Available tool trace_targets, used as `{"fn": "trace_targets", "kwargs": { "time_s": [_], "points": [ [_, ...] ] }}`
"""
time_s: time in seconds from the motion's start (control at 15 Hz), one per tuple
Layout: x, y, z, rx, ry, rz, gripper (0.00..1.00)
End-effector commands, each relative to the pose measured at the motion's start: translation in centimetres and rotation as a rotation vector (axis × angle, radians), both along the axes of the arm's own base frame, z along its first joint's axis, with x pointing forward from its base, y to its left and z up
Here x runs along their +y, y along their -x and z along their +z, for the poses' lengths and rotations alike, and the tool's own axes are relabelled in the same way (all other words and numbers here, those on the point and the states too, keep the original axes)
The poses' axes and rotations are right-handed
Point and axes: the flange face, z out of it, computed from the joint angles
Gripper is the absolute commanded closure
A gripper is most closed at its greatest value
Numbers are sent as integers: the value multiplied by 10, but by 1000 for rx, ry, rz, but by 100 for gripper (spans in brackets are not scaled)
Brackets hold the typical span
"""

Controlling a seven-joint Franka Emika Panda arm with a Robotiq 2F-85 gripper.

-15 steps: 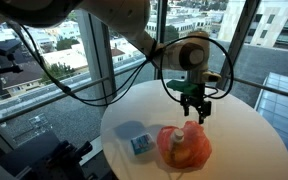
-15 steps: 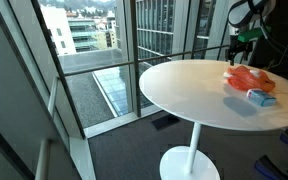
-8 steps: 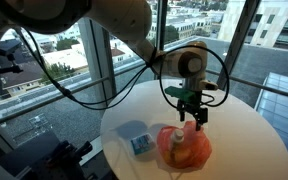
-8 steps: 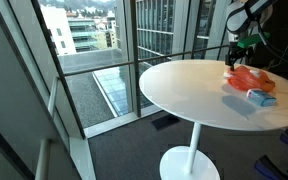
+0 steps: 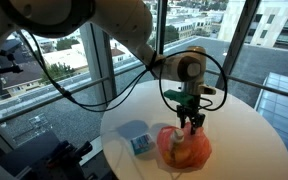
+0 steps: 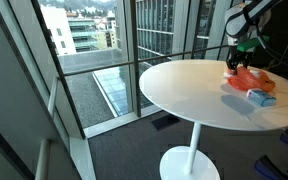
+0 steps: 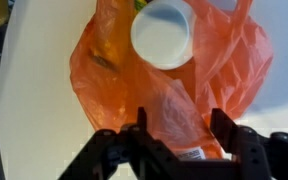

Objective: Pull the plastic bag upright on the table

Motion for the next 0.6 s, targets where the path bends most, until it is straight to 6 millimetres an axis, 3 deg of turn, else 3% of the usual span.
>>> {"fn": "trace_targets", "kwargs": {
  "time_s": [0.0,0.27,0.53],
  "points": [
    [-2,-2,5,-2,-6,-12,68],
    [-3,-1,16,-23,-10,-15,98],
    [-7,2,35,-55,-7,-22,100]
  ]
}}
